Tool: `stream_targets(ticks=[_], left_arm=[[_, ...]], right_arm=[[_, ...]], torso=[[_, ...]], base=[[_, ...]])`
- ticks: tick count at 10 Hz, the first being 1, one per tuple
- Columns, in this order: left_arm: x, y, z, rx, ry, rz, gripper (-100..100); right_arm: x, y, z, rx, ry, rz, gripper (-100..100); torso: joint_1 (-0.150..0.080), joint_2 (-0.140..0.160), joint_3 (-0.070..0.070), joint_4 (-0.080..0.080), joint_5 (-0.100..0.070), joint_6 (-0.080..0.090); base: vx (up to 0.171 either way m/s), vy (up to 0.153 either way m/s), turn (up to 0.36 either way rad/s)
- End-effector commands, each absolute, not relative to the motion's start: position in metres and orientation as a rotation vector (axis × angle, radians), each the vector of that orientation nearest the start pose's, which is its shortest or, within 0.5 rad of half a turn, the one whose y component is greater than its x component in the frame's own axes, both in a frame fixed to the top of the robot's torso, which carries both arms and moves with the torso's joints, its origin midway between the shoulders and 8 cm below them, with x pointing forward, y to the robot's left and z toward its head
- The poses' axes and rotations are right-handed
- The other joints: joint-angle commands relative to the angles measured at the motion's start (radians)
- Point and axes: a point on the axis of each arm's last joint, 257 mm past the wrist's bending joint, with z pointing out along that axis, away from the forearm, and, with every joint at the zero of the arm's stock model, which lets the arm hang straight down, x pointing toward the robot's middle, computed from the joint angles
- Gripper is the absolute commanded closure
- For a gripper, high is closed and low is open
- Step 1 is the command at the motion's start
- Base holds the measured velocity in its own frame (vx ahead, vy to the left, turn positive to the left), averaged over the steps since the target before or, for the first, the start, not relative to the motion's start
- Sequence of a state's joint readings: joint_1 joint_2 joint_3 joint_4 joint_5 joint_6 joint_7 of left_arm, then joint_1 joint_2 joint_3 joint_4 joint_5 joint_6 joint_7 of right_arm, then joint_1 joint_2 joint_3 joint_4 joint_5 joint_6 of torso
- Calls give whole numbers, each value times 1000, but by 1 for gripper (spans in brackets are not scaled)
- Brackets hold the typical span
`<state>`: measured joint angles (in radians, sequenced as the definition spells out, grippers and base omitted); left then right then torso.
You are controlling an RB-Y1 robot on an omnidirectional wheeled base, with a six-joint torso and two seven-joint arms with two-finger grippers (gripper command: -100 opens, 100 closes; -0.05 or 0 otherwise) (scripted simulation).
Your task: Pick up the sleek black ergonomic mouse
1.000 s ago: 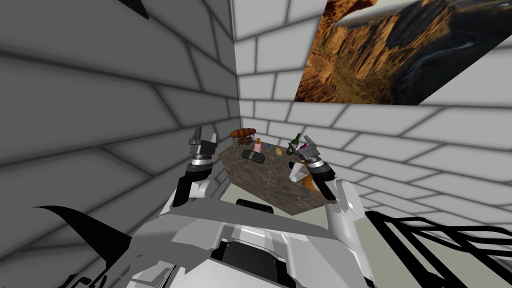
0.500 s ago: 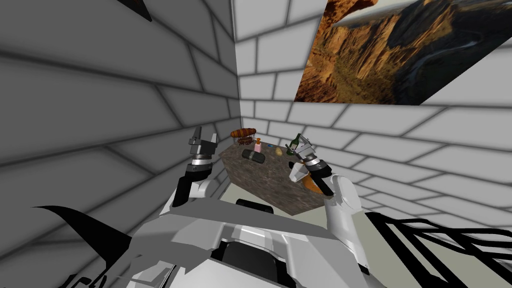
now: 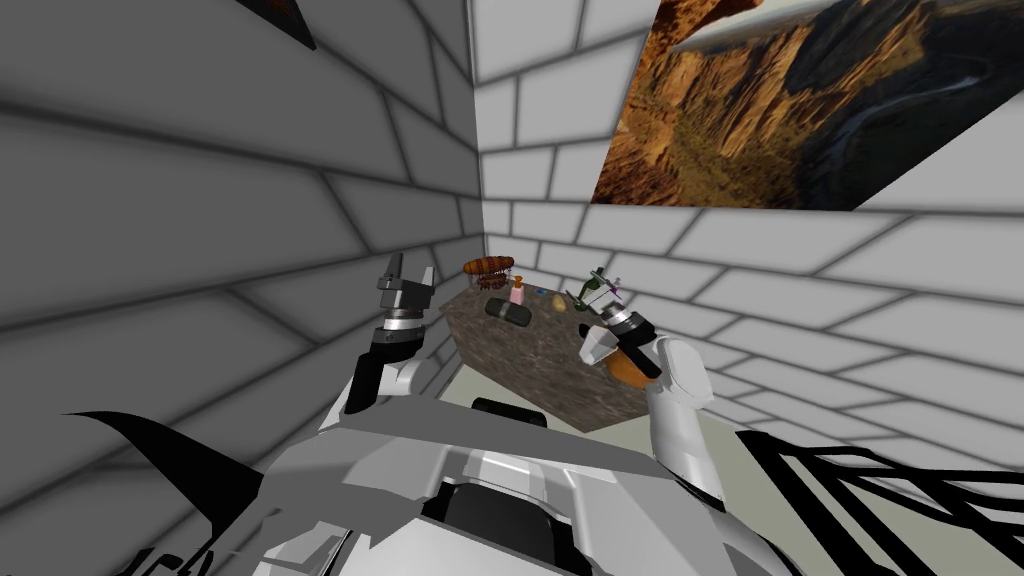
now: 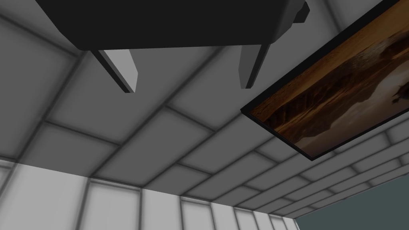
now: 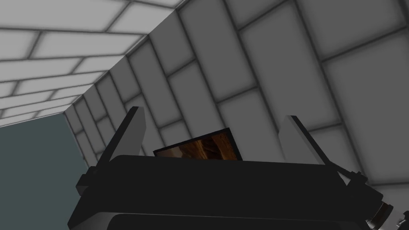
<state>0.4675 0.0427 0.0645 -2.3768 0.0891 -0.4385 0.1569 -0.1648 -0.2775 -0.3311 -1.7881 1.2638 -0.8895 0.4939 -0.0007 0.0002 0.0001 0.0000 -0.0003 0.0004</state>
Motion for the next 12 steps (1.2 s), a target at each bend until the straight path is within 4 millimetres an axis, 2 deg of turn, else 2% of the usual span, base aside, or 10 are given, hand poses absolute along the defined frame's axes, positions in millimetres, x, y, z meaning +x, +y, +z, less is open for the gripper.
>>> stream_targets(ticks=[1, 2, 3, 5, 6, 8, 12], left_arm=[[331, 297, 68, -671, 507, -1475, 0], [331, 297, 68, -671, 507, -1475, 0], [331, 297, 68, -671, 507, -1475, 0], [331, 297, 68, -671, 507, -1475, 0], [331, 297, 68, -671, 507, -1475, 0], [331, 297, 68, -671, 507, -1475, 0], [331, 297, 68, -671, 507, -1475, 0]], right_arm=[[495, -198, -14, -909, 900, -98, -100], [496, -198, -16, -913, 902, -102, -100], [507, -196, -21, -985, 892, -137, -100], [512, -197, -30, -1021, 912, -174, -100], [522, -195, -32, -1091, 893, -206, -100], [527, -199, -45, -1129, 922, -243, -100], [551, -204, -62, -1310, 913, -338, -100]], torso=[[0, 0, 0, 0, 0, 0], [0, 0, 0, 0, 0, 0], [1, 0, 0, 0, 0, 0], [0, 0, 0, 0, 0, 0], [0, 0, 0, 0, 0, 0], [0, 0, 0, 0, 0, 0], [0, 0, 0, 0, 0, 0]], base=[[-5, -8, -1], [0, 0, 0], [-8, -7, 58], [-7, -11, 20], [-9, -13, 56], [-5, -13, 22], [-6, -12, 44]])
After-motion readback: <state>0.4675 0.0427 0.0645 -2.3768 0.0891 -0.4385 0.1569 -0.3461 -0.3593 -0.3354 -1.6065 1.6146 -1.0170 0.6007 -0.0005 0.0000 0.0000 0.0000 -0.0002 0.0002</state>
